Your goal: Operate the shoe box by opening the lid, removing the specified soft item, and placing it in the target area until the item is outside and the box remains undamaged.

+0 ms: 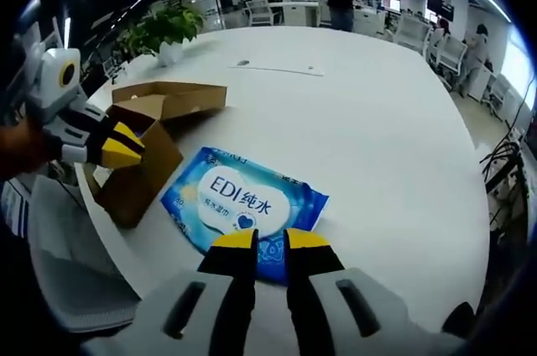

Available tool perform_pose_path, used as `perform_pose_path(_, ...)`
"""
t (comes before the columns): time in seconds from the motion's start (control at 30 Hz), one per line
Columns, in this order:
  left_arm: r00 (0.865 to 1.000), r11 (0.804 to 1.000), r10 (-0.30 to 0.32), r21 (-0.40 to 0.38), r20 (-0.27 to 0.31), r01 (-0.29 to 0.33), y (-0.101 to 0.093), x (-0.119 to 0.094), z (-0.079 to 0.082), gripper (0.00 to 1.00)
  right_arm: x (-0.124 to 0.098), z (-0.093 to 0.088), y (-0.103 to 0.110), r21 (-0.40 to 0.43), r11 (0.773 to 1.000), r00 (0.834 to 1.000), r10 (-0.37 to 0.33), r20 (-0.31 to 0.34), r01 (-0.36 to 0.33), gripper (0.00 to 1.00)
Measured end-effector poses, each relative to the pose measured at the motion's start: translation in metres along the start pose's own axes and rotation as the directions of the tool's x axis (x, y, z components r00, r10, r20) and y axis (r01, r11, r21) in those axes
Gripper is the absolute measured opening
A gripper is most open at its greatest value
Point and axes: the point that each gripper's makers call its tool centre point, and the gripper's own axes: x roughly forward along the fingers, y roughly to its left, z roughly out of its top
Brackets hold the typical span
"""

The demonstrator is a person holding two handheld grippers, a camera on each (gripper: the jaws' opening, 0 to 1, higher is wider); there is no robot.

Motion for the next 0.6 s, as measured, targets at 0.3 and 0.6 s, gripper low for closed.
perform_pose_path(0.3, 1.000, 1.000, 0.027, -0.009, 0.014, -0.026, 0.013, -0.019, -0.006, 0.06, 0.001, 0.011, 0.022, -0.029, 0.999, 1.000, 0.015, 0.009, -0.015, 0.10)
perform_pose_path(0.6, 0.998, 0.998, 0.048, -0.030, 0.028, -0.047, 0.028, -0.039, -0.017, 0.07, 0.006, 0.023, 0.048, -0.058, 0.998, 0.999, 0.038, 0.014, -0.038, 0.10)
